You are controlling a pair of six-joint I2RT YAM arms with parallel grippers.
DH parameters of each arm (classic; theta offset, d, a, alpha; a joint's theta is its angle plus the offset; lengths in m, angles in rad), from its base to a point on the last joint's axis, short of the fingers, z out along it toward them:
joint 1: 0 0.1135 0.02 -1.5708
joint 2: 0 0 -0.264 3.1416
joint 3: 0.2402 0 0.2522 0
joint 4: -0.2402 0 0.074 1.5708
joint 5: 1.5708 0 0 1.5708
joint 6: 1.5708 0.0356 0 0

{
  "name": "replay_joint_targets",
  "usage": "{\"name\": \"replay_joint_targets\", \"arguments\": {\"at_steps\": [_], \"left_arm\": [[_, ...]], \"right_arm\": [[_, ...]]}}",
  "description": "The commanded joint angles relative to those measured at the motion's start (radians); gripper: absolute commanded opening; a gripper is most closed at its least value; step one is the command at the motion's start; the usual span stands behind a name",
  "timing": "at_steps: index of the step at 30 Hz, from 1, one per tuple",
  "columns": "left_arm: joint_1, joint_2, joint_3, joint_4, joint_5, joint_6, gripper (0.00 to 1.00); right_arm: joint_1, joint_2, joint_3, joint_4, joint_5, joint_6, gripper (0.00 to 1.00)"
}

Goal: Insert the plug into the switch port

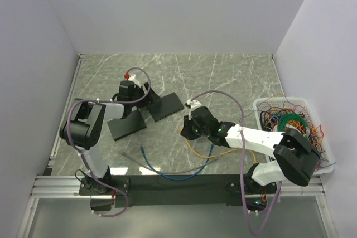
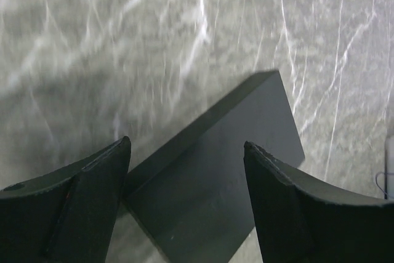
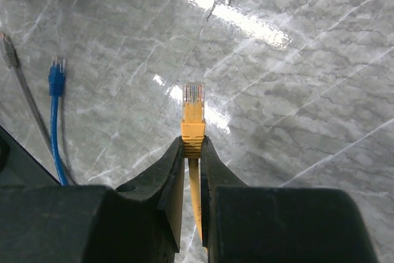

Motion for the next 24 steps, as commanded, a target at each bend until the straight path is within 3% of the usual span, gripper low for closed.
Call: {"name": "replay_joint_targets", "arguments": {"at_steps": [1, 10, 14, 18, 24], "left_arm": [[-0.037, -0.078, -0.053, -0.005, 0.011, -0.039, 0.79], [-0.2, -0.252, -0.175, -0.105, -0.127, -0.105, 0.77], [-0.2, -0.335, -0.165, -0.16, -0.204, -0.076, 0.78], [-0.194, -0.317, -0.11, -0.186, -0.23, -0.019, 0.79], [-0.17, -0.317, -0.142, -0.05, -0.192, 0.01, 0.89]], "right_arm": [[-0.008, -0.035, -0.016, -0.007, 0.033, -0.014, 0.0], [-0.014, -0.019, -0.009, -0.022, 0.056, -0.022, 0.0], [-0.013, 0.023, 0.002, -0.045, 0.079, -0.034, 0.0], [-0.013, 0.082, 0.031, -0.092, 0.14, -0.046, 0.0], [-0.017, 0.156, 0.07, -0.119, 0.147, -0.04, 0.0]]}}
